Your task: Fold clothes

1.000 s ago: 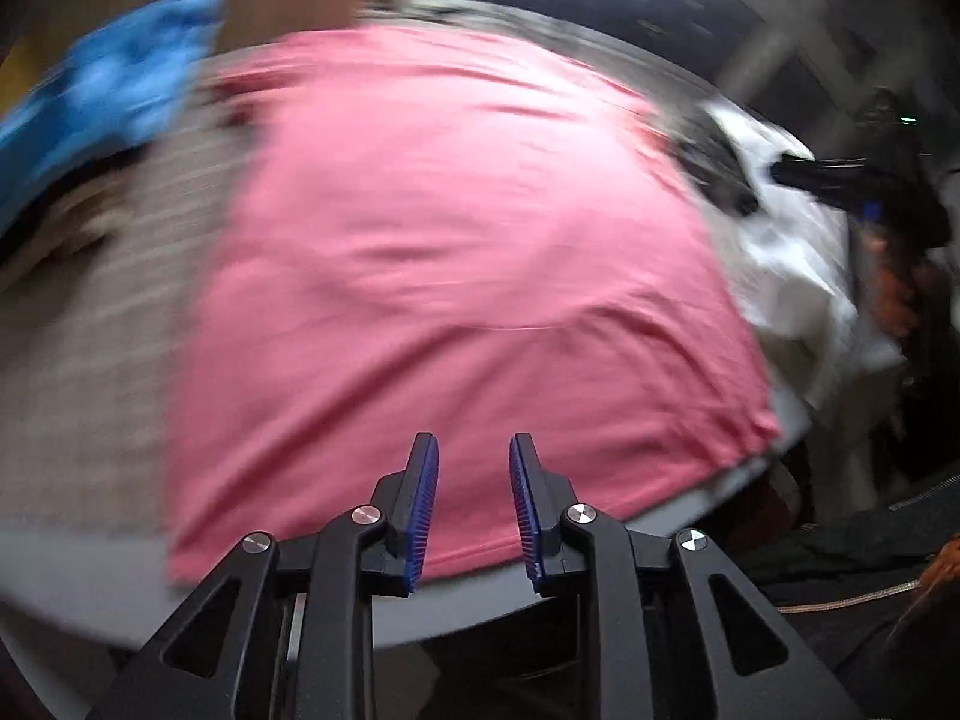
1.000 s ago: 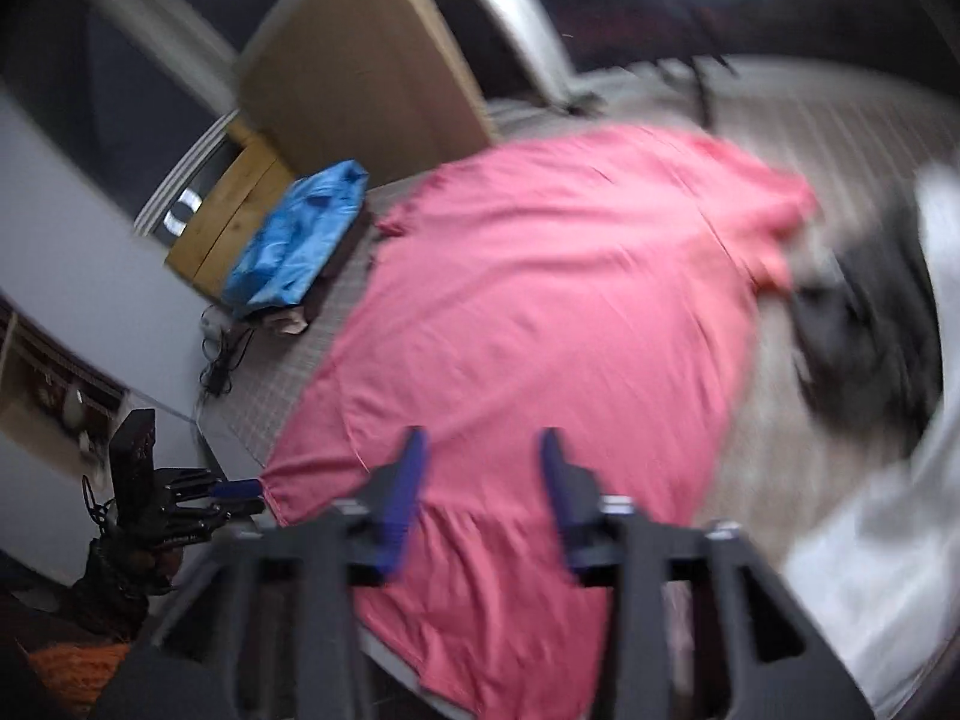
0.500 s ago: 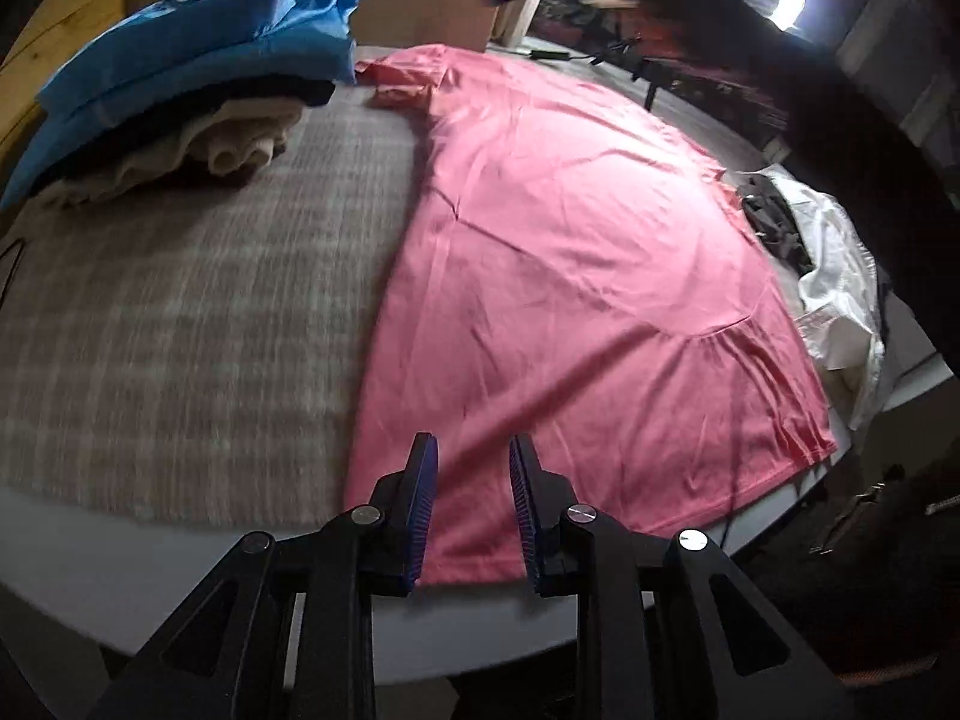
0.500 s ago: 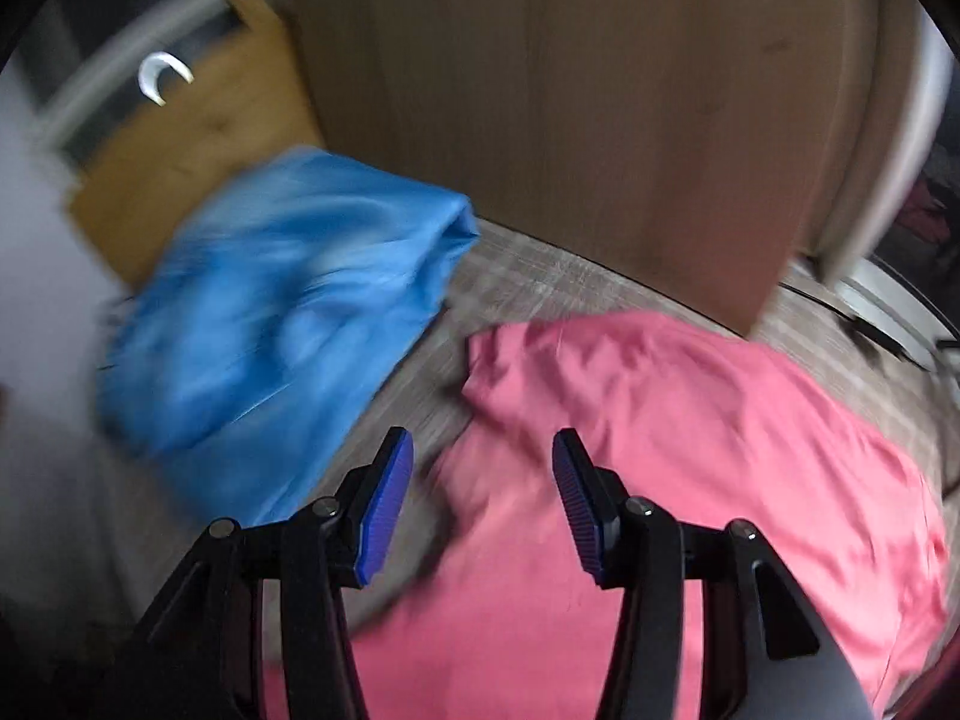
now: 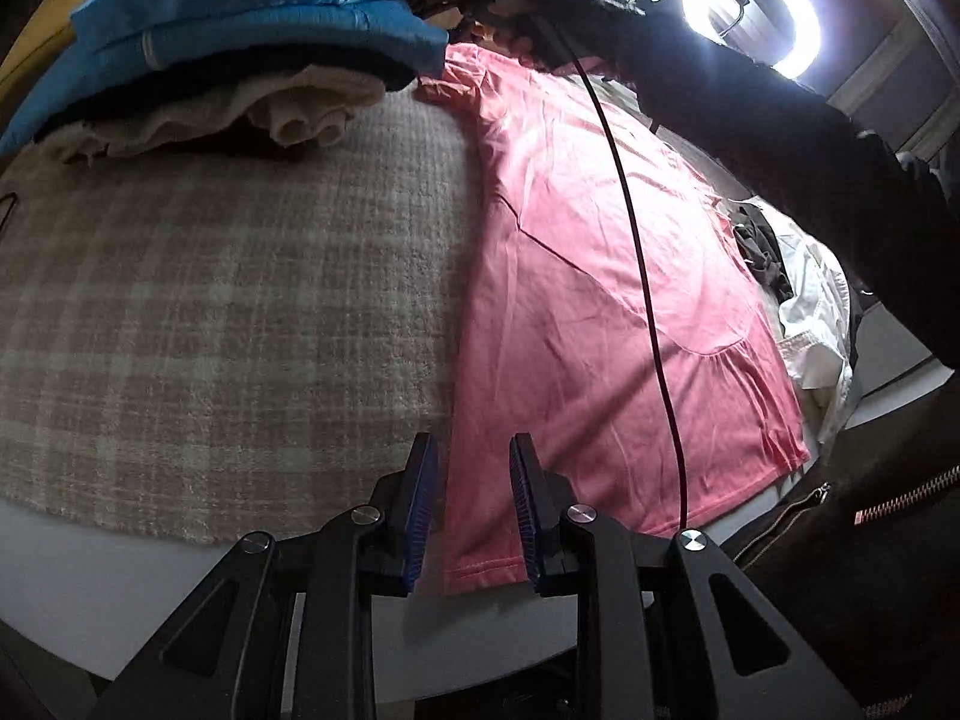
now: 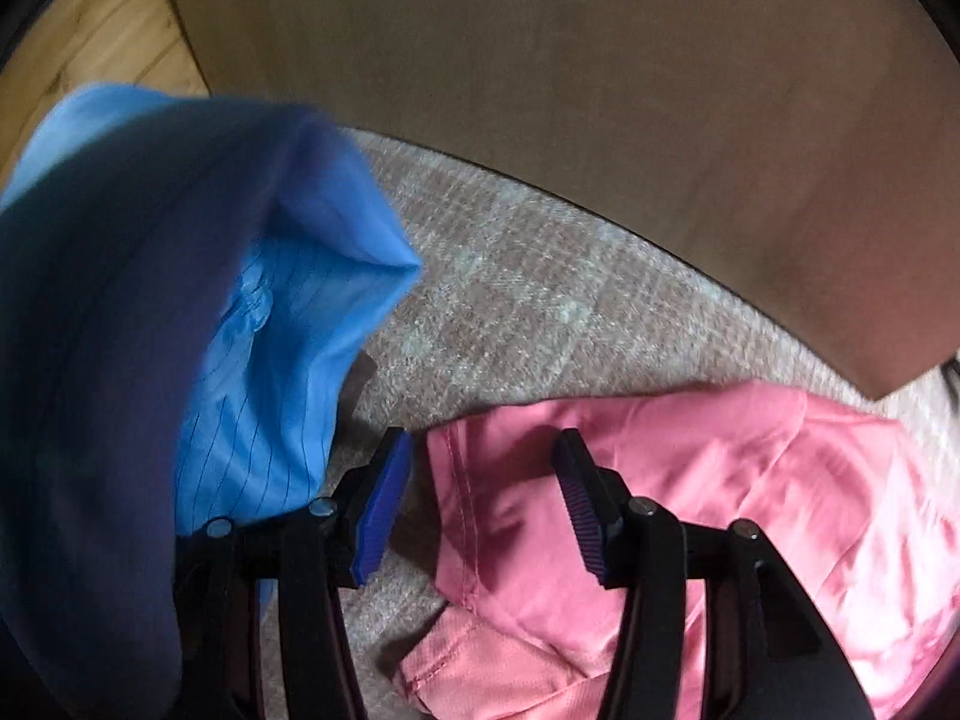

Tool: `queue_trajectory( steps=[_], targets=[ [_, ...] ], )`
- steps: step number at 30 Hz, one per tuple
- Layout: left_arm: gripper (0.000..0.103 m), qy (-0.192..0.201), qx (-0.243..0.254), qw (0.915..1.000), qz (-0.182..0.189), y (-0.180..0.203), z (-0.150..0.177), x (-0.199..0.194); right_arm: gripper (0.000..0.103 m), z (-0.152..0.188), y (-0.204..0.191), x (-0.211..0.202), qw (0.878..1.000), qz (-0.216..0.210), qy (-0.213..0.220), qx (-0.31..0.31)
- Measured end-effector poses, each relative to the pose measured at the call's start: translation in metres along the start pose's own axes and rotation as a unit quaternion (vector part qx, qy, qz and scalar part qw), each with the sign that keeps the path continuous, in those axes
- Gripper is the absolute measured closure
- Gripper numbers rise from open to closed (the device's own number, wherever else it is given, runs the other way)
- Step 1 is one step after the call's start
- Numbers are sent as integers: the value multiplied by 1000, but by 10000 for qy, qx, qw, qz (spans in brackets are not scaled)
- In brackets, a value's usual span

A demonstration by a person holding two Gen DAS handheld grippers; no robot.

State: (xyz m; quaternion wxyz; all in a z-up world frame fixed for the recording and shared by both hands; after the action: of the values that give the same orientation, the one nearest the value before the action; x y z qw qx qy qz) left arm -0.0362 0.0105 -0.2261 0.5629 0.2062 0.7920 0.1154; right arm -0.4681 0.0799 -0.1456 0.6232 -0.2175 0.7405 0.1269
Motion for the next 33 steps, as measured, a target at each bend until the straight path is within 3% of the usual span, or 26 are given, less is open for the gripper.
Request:
queue_trajectory(
  steps=[5, 6, 9, 18, 22, 25, 29, 33],
  targets=[
    [80, -121, 37, 9999, -79, -2, 8, 5, 54, 2, -9, 3, 9988, 416, 66, -264],
    [80, -143, 50, 9998, -98, -3, 10, 5, 60, 4, -11, 2, 9985, 439, 110, -315],
    [74, -252, 11, 9996, -123, -4, 21, 4, 97, 7, -8, -1, 9978, 542, 225, -296],
    [72, -447, 44, 9983, -383, 6, 29, 17, 98, 19, 2, -12, 9989, 185, 420, 32],
    [75, -333, -157, 9987, -358, 8, 32, 20, 98, 23, 4, -26, 9982, 46, 593, 113],
    [103, -285, -88, 9989, -365, 12, 36, 24, 98, 25, 8, -38, 9973, -37, 716, 180],
    [103, 86, 151, 9997, -169, 31, 36, 14, 98, 32, 17, -56, 9955, -45, 926, 213],
    [103, 445, 70, 9990, -57, 49, 29, -1, 98, 40, 32, -76, 9933, -54, 1104, 336]
  ],
)
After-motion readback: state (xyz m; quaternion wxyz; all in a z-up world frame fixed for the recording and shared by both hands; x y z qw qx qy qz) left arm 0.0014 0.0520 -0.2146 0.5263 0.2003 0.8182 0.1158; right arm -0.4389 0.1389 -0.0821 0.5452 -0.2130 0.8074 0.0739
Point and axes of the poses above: each gripper's, at about its wrist camera, not at the fingertips, and x roughly the way its jaws point, y to its right, z to its underside, the point moved 4 cm from there along x, roughly the way its jaws point, and after that the axes turned 4 degrees about -y, right-handed, at the moved point
